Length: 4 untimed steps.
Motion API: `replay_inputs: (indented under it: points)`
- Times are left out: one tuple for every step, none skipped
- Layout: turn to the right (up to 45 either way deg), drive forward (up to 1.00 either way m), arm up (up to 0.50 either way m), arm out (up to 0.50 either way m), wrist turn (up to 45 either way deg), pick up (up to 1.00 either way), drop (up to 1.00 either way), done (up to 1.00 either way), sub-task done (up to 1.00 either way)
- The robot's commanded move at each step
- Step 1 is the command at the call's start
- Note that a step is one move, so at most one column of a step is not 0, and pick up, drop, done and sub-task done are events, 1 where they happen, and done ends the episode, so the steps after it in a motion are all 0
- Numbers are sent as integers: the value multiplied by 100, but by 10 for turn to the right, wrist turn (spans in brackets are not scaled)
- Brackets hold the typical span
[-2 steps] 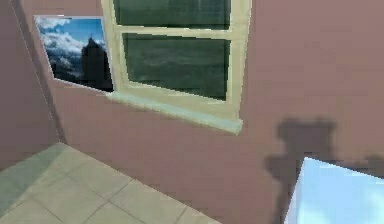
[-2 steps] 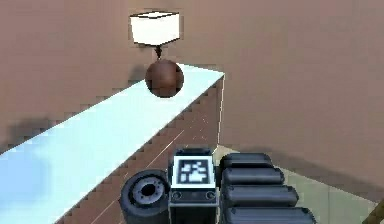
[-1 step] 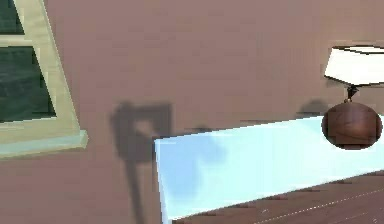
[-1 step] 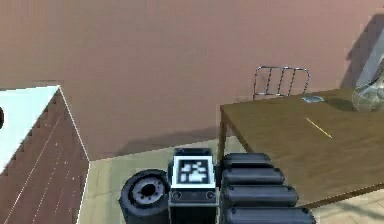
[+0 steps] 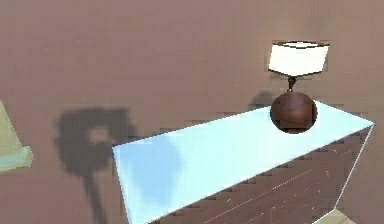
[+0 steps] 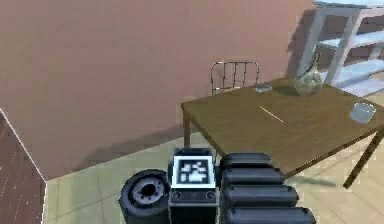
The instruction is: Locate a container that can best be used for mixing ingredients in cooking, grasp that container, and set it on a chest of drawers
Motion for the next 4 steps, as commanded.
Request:
replay_inputs:
  points:
    - [-450, 0, 0, 0, 0, 0, 0, 0, 0]
    - [-450, 0, 0, 0, 0, 0, 0, 0, 0]
    - [-30, 0, 0, 0, 0, 0, 0, 0, 0]
    - [450, 0, 0, 0, 0, 0, 0, 0, 0]
